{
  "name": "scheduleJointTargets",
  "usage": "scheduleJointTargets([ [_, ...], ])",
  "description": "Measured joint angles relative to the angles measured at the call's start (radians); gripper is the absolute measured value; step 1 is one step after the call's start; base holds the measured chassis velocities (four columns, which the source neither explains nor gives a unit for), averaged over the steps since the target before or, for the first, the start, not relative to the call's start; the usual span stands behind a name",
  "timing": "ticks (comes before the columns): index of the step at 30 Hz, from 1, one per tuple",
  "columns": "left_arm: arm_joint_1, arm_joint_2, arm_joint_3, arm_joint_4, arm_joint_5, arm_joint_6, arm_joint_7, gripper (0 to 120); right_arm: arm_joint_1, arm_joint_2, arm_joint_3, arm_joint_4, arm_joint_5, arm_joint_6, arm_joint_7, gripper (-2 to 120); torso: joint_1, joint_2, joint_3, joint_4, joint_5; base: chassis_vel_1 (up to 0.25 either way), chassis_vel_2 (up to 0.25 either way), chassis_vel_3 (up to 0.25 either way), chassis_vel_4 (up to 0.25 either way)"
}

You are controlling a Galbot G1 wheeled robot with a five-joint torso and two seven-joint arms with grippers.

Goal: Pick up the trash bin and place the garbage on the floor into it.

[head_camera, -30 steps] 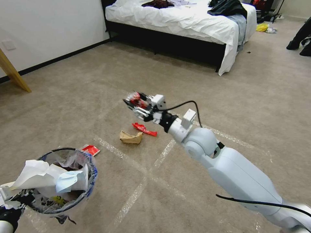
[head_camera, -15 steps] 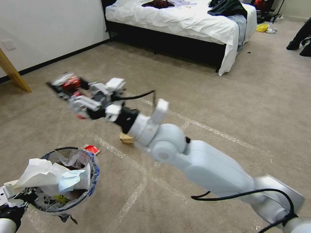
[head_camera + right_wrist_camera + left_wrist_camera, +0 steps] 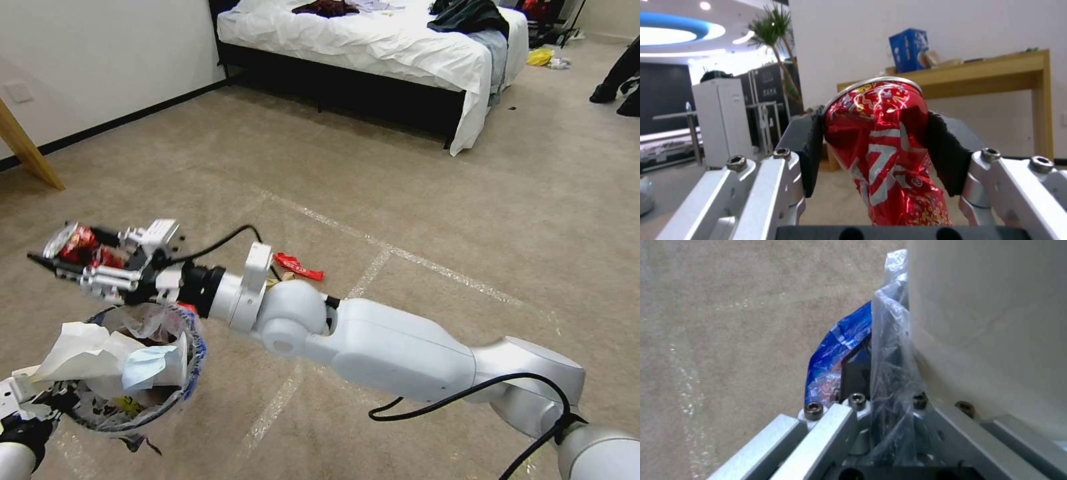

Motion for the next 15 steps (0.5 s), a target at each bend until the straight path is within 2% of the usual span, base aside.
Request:
scheduleJointTargets([
  [4,-0.005,0.016,0.000,0.004,-0.019,0.007,-0.005,1,-0.006,-0.004,-0.011,0.000,-0.008,0.000,-0.002,49,0.000,0.000,0.000,-0.0001,0.0001,0.000,0.000,0.000,0.000],
  [9,-0.028,0.078,-0.001,0.012,-0.104,0.034,-0.041,1,-0.011,-0.008,-0.030,-0.006,-0.013,0.000,-0.004,49,0.000,0.000,0.000,-0.0001,0.0001,0.000,0.000,0.000,0.000],
  [12,-0.035,0.093,0.000,0.014,-0.126,0.041,-0.055,1,-0.013,-0.007,-0.040,-0.007,-0.014,0.000,-0.003,49,0.000,0.000,0.000,-0.0002,0.0001,0.000,0.000,0.000,0.000],
  [14,-0.050,0.133,0.003,0.024,-0.169,0.053,-0.079,1,-0.020,-0.001,-0.059,-0.016,-0.022,0.000,0.000,49,0.000,0.000,0.000,0.0000,0.0000,0.000,0.000,0.000,0.000],
  [15,-0.050,0.133,0.003,0.024,-0.169,0.053,-0.079,1,-0.020,-0.001,-0.059,-0.016,-0.022,0.000,0.000,49,0.000,0.000,0.000,0.0000,0.0000,0.000,0.000,0.000,0.000],
])
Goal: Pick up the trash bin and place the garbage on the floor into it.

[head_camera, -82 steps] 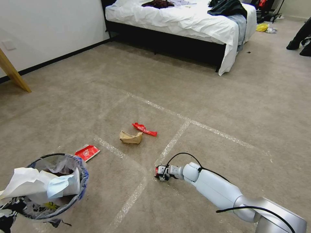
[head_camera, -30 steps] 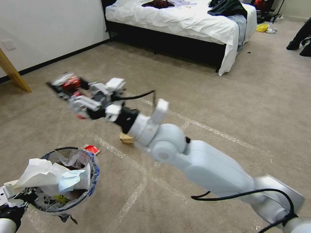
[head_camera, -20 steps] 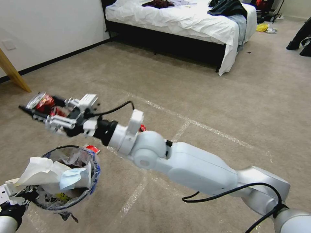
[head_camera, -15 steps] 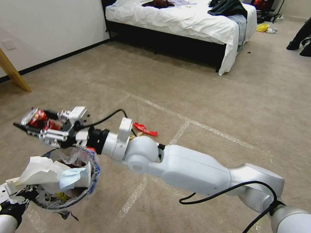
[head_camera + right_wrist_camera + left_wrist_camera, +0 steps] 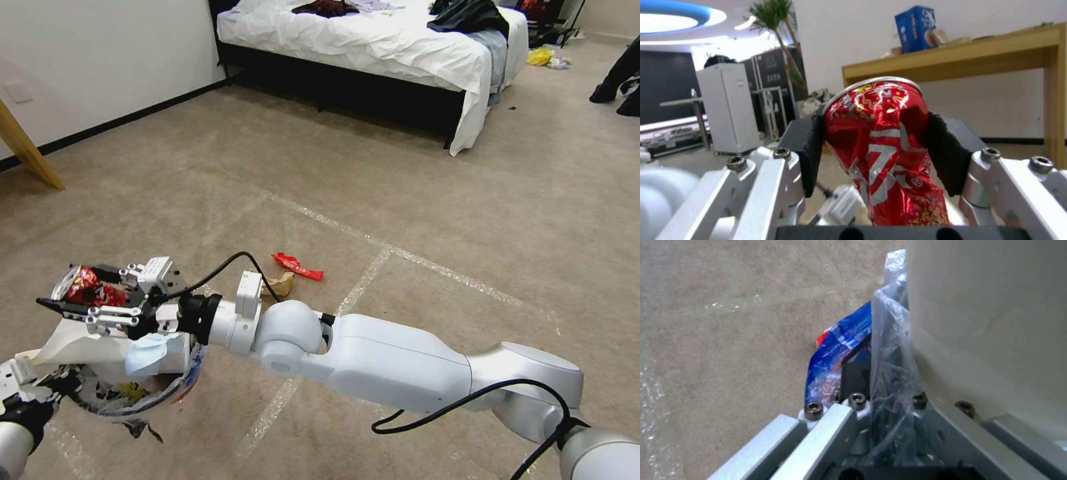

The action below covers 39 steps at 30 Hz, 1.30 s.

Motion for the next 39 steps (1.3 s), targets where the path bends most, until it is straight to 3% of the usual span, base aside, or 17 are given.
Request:
scheduleJointTargets([
  [5,-0.018,0.043,0.009,0.015,-0.036,0.008,-0.014,1,-0.007,0.003,-0.024,-0.017,-0.010,0.000,0.003,49,0.000,0.000,0.000,0.0000,0.0001,0.000,0.000,0.000,0.000],
  [14,-0.041,0.070,0.018,0.003,-0.074,0.017,-0.029,1,-0.014,0.008,-0.058,-0.053,-0.028,0.009,0.003,49,0.000,0.000,0.000,-0.0001,0.0001,0.000,0.000,0.000,0.000],
  [39,-0.020,0.031,0.013,-0.066,-0.086,0.019,-0.022,1,-0.029,0.027,-0.095,-0.158,-0.059,0.038,-0.005,49,0.000,0.000,0.000,0.0000,0.0001,0.000,0.000,0.000,0.000],
])
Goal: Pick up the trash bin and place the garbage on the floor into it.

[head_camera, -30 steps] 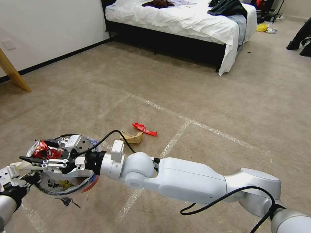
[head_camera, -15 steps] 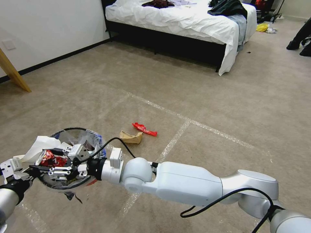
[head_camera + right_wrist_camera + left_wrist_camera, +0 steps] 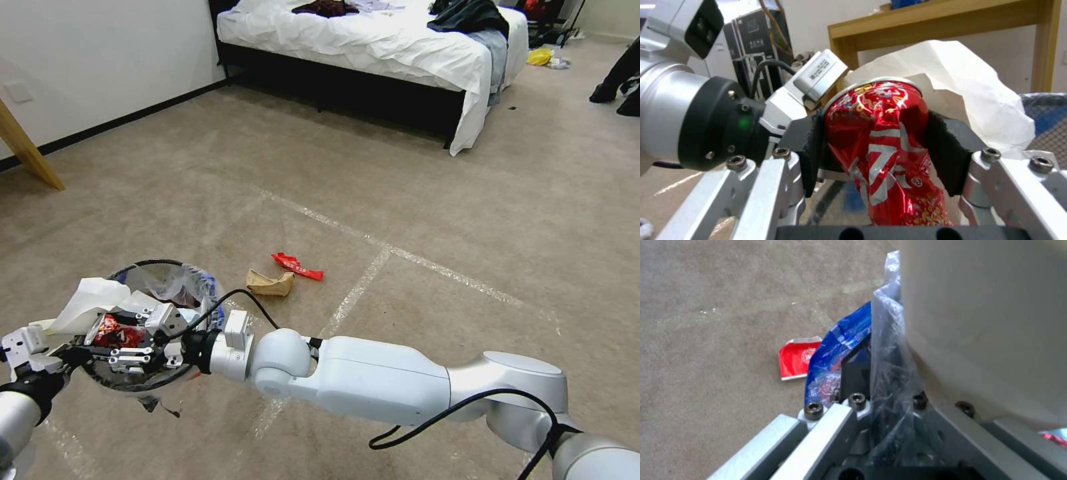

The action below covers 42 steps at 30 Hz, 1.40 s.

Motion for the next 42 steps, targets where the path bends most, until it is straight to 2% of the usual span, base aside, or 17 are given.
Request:
scheduleJointTargets([
  [19,0.010,-0.024,-0.004,-0.019,0.004,0.000,0.002,1,-0.032,-0.006,0.001,-0.052,-0.024,0.017,-0.019,49,0.000,0.000,0.000,0.0000,0.0000,0.000,0.000,0.000,0.000],
  [42,0.016,-0.028,-0.008,-0.025,0.003,-0.001,0.004,1,-0.071,-0.028,-0.005,-0.072,-0.060,0.028,-0.023,49,0.000,0.000,0.000,0.0000,0.0000,0.000,0.000,0.000,0.000],
])
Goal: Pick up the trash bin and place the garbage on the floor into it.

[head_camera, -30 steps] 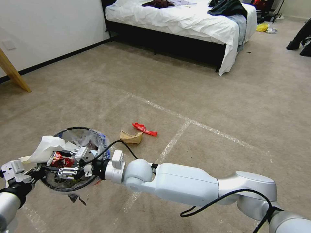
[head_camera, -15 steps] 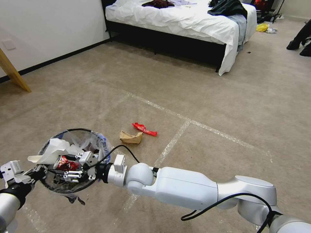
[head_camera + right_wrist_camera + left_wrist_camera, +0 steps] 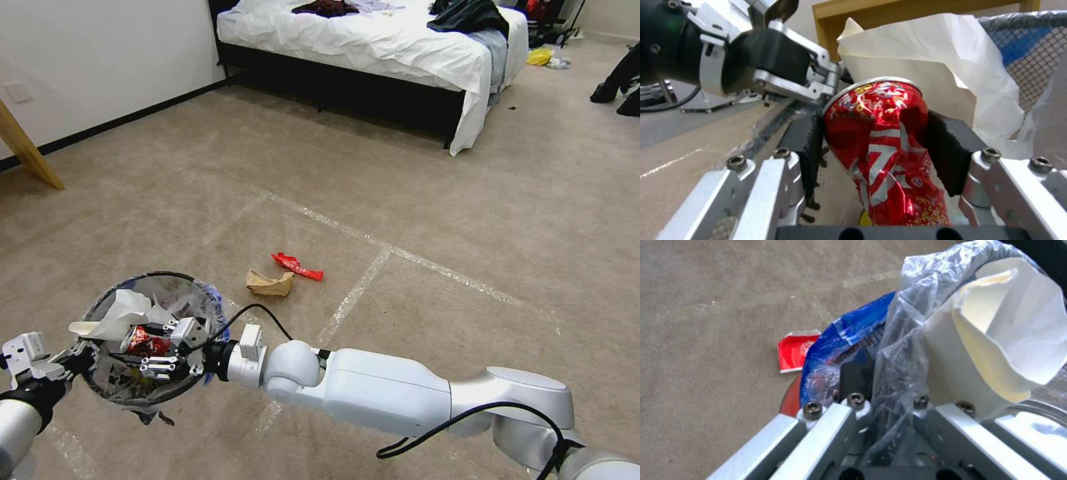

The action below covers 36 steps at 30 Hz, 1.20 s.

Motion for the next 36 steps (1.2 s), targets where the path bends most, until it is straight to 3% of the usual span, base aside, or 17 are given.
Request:
scheduleJointTargets([
  [36,-0.017,0.017,0.000,0.027,0.000,-0.003,-0.006,1,0.018,-0.038,-0.007,0.042,-0.017,-0.010,0.015,50,0.000,0.000,0.000,0.0000,0.0000,0.000,0.000,0.000,0.000],
])
